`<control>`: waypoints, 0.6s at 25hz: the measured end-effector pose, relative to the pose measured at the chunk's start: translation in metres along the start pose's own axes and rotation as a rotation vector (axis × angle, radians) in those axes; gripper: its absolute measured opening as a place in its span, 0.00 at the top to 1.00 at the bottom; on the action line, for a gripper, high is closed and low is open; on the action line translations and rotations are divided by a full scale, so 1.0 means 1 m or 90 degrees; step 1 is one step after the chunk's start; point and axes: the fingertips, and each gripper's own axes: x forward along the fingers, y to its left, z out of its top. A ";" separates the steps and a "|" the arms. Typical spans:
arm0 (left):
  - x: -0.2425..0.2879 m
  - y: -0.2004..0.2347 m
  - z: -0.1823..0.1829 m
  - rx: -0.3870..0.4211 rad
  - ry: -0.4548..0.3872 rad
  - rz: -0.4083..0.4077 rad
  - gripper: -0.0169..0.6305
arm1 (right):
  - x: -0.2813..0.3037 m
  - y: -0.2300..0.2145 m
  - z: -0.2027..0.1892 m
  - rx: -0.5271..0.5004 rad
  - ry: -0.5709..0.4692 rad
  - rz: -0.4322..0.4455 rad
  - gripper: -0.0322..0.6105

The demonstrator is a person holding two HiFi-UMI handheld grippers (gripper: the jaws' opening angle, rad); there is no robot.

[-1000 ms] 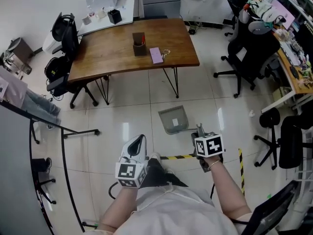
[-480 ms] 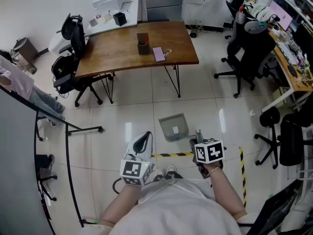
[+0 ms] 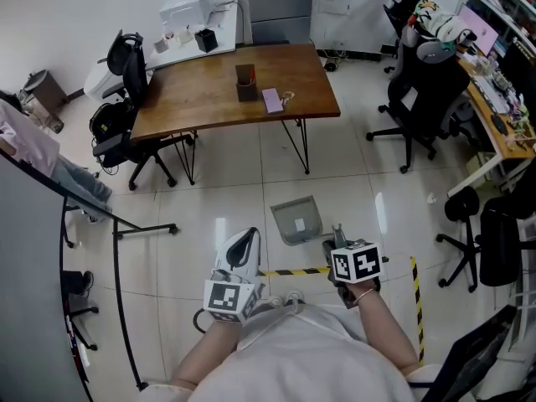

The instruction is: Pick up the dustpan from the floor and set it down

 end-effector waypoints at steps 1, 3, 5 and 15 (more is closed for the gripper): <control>0.003 0.000 0.003 0.001 0.000 -0.001 0.95 | 0.001 -0.001 0.003 -0.001 0.000 0.001 0.95; 0.008 0.003 0.002 0.007 0.000 0.000 0.95 | 0.002 -0.004 0.007 -0.002 0.002 0.001 0.95; 0.014 0.008 0.000 0.011 -0.001 0.004 0.95 | 0.005 -0.009 0.010 0.005 0.006 -0.001 0.95; 0.036 0.024 0.001 0.004 -0.021 0.015 0.95 | 0.029 -0.030 0.020 0.035 0.020 0.025 0.95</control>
